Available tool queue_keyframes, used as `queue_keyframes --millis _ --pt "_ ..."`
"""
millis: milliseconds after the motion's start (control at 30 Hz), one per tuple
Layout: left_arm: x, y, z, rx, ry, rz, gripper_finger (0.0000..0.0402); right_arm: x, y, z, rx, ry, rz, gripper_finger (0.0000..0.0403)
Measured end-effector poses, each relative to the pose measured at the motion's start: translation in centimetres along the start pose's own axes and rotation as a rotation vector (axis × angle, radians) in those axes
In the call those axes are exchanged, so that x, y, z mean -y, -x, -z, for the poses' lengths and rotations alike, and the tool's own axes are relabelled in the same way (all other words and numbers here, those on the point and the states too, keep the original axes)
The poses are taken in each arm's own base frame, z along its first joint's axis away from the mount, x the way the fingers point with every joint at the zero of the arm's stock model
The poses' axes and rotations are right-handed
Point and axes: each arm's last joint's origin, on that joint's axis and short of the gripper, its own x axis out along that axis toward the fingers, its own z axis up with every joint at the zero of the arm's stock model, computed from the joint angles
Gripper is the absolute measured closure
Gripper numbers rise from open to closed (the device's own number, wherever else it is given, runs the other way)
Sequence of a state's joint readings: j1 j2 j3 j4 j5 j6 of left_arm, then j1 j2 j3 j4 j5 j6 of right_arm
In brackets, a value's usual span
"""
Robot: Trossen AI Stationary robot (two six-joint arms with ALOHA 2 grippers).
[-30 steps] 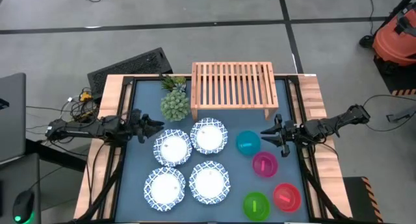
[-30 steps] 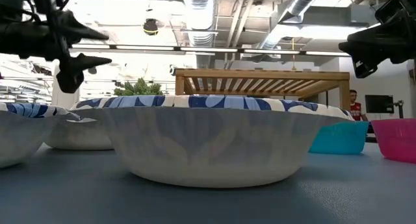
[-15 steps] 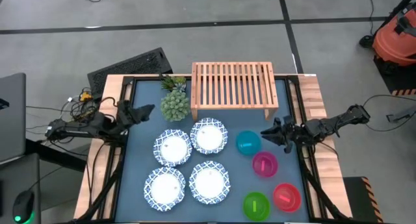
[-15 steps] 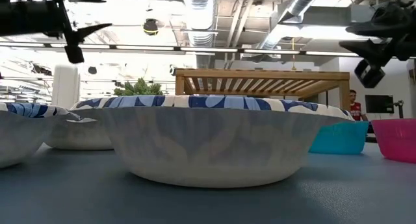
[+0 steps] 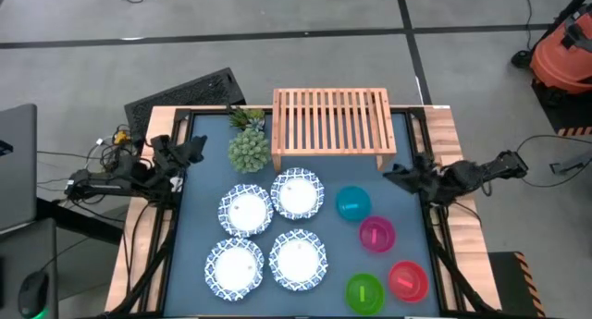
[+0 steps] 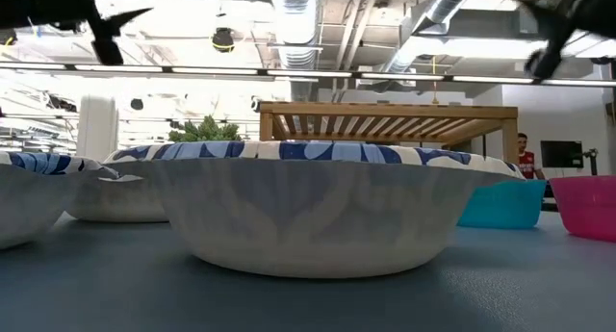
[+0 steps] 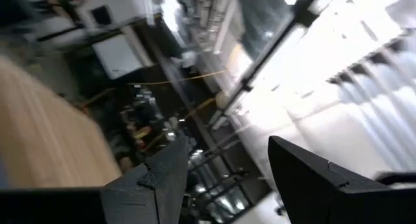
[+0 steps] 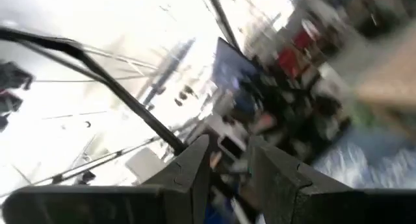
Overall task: Place and stack bowls onto a shelf
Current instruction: Put the blue bowl on the shelf
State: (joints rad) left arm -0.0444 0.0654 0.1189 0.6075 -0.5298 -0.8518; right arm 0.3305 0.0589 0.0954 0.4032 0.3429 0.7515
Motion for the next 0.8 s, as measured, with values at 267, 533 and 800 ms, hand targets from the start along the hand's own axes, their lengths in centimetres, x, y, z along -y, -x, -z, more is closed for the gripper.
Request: queue_keyframes --millis 267,533,800 --pt "3.5 -1.7 -1.5 -0.025 -0.044 0.082 0.0205 -5.0 -2.0 -5.1 -0.157 0.312 0.366 0.0284" --pt "6.5 -5.1 -1.5 -0.253 -0.196 -0.167 0.0205 -6.3 -5.4 -4.8 -0.585 0.438 0.83 0.0288" --pt "7.4 -6.7 -1.1 -0.418 -0.288 -0.435 0.0205 -3.2 -8.2 -1.4 -0.818 0.306 1.287 0.0273"
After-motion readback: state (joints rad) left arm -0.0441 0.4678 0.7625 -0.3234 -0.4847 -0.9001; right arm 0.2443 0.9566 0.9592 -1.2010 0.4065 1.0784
